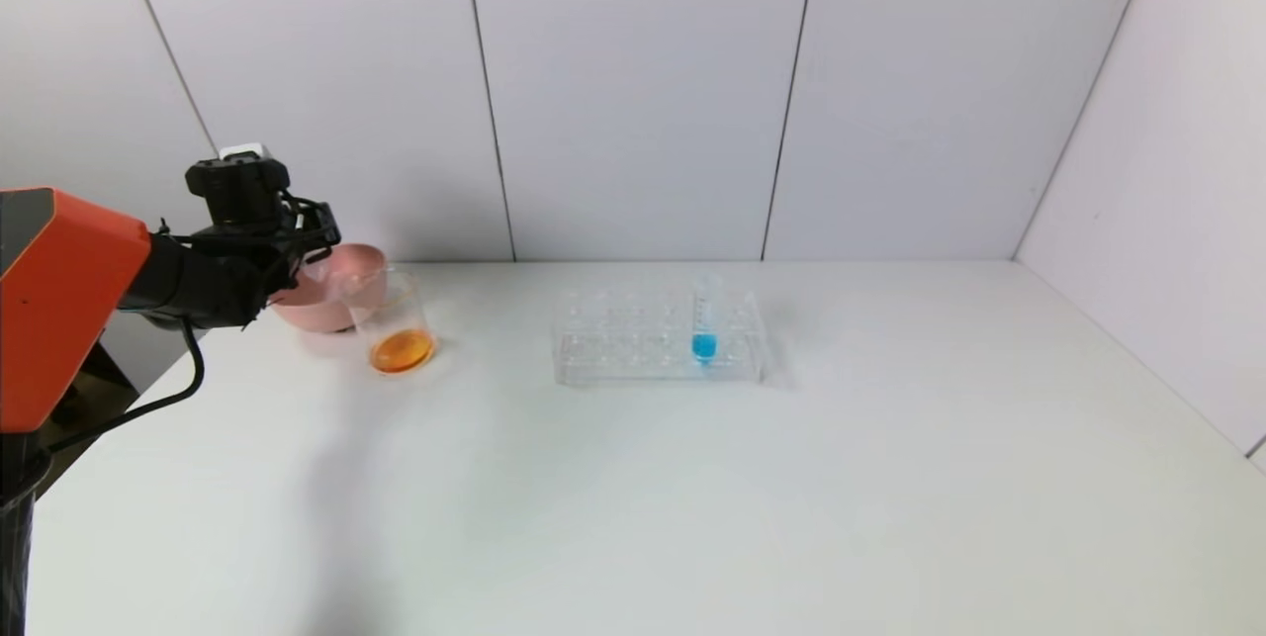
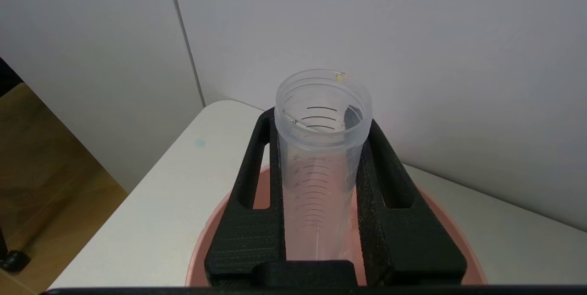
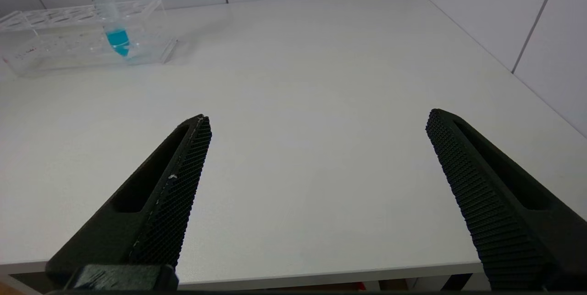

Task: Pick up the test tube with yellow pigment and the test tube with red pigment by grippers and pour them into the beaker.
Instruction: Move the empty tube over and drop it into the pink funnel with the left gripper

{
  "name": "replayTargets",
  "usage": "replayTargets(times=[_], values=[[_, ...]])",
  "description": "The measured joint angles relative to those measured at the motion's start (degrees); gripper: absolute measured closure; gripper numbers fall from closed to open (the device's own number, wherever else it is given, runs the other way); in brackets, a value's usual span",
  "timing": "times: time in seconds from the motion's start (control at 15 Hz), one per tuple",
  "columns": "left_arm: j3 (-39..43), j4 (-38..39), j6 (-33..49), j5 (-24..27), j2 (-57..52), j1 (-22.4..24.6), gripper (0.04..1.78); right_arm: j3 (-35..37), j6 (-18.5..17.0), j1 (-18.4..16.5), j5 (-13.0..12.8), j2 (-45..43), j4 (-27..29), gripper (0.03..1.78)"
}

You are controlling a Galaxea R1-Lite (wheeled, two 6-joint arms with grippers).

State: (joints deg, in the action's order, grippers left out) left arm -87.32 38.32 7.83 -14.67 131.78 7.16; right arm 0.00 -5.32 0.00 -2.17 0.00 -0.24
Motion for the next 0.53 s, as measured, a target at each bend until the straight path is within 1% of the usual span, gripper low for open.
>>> replayTargets(times=[0.2,0.33,0.47,0.53], values=[[-0.3,1.1,-0.4,-0.2,0.8,-0.7,1.36,0.0,0.0,0.0,0.0,0.0,0.0,0.10],[0.0,2.3,-0.5,-0.2,1.0,-1.3,1.30,0.0,0.0,0.0,0.0,0.0,0.0,0.10],[0.0,2.3,-0.5,-0.3,1.1,-1.6,1.14,0.0,0.0,0.0,0.0,0.0,0.0,0.10],[0.0,2.3,-0.5,-0.3,1.2,-1.6,1.01,0.0,0.0,0.0,0.0,0.0,0.0,0.10]])
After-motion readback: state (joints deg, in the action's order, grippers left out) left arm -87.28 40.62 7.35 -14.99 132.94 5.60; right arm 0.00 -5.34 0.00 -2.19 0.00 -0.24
